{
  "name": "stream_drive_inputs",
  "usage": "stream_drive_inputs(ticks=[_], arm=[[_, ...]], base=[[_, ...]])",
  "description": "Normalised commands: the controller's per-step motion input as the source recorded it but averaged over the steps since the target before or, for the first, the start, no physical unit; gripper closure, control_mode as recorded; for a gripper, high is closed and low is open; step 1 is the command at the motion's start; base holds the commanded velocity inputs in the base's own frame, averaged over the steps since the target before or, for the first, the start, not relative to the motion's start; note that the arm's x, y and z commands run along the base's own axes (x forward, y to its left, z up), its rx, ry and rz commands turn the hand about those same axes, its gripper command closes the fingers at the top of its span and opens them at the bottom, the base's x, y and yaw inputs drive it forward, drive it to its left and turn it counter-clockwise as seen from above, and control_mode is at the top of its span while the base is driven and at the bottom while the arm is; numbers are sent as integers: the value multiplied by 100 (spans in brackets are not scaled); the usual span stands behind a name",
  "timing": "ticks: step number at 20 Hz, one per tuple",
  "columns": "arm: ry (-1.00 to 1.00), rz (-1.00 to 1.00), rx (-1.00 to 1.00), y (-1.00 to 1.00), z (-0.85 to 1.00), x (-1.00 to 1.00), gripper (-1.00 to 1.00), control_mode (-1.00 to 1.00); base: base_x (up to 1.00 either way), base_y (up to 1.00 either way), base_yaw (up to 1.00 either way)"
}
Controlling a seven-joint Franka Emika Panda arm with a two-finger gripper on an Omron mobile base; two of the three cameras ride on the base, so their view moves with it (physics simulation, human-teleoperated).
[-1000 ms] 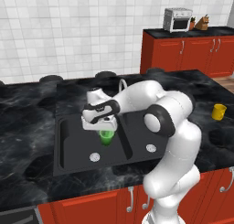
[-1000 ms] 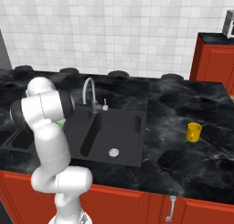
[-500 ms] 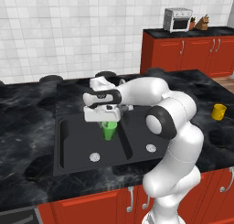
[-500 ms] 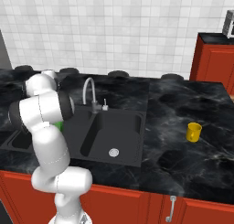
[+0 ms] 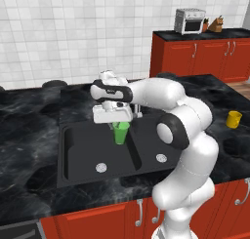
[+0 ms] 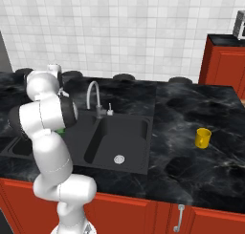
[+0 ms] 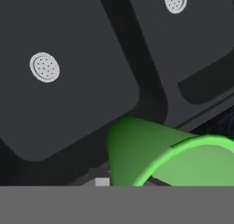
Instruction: Move any existing items from the left basin to the right basin for drying. Then move the mug from the counter to the left basin of the sink for washing.
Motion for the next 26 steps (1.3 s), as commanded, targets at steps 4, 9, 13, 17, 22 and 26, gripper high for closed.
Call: stream_drive_inputs(ticks=[4, 9, 13, 17, 22, 26], arm=[[3, -5, 0, -20, 25, -43, 100, -100], [0, -5, 0, -27, 22, -53, 100, -100], [0, -5, 0, -43, 21, -55, 100, -100], [0, -3, 0, -49, 18, -50, 100, -100], [0, -1, 0, -59, 16, -41, 100, -100], [0, 0, 0, -59, 12, -34, 100, -100]], base=[[0, 0, 0], [0, 0, 0], [0, 0, 0], [0, 0, 0], [0, 0, 0], [0, 0, 0]])
